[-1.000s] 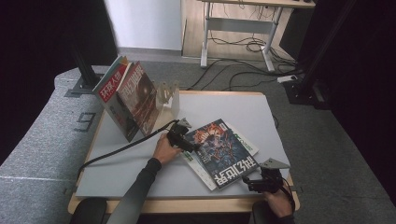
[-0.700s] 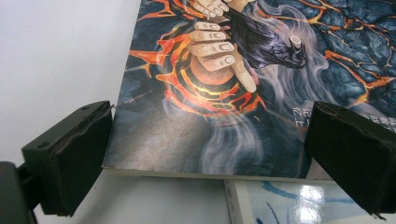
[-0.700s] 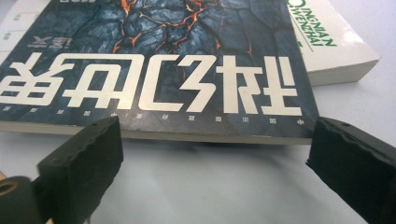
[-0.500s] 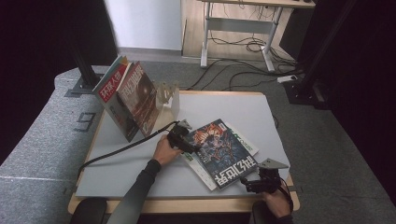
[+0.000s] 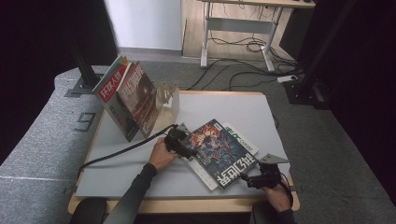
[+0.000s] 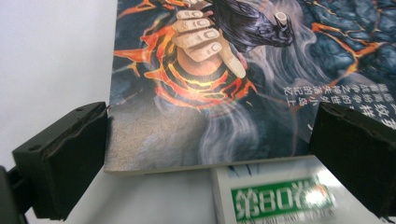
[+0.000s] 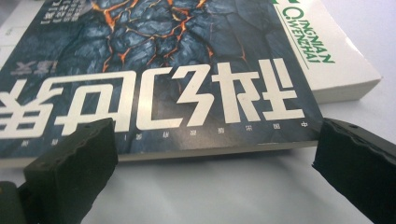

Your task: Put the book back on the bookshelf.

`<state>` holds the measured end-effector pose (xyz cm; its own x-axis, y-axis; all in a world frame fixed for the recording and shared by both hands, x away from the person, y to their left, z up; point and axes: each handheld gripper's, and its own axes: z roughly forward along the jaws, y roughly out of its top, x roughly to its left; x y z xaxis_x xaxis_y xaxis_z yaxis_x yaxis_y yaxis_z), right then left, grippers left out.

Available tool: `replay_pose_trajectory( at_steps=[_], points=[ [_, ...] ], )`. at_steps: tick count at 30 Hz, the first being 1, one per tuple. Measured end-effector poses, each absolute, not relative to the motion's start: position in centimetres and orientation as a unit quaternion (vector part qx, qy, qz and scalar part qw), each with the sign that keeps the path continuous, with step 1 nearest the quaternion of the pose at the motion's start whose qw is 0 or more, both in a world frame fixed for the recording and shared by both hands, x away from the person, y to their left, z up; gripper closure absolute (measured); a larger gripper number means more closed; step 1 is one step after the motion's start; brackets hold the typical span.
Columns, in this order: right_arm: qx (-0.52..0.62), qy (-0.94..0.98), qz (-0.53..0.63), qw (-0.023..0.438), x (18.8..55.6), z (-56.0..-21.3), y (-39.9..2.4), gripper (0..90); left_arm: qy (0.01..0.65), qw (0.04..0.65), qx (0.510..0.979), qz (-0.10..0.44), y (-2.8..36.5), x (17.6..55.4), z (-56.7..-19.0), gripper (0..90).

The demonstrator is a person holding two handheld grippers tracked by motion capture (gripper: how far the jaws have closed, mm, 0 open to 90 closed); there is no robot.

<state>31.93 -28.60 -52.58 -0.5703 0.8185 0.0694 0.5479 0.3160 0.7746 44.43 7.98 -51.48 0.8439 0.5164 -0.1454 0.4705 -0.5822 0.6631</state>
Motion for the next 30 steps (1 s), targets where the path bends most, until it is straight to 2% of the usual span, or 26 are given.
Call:
replay_pose_trajectory(
  at_steps=[7, 30],
  points=[
    [0.434, 0.790, 0.400, 0.168, 32.8, -52.5, -28.4, 0.0, 0.269, 0.350, 0.897, 0.040, 8.7, 42.9, -51.6, 0.0],
    [0.421, 0.799, 0.397, 0.167, 35.3, -52.4, -26.8, 0.0, 0.280, 0.364, 0.888, 0.027, 11.7, 38.4, -51.5, 0.0]
  ],
)
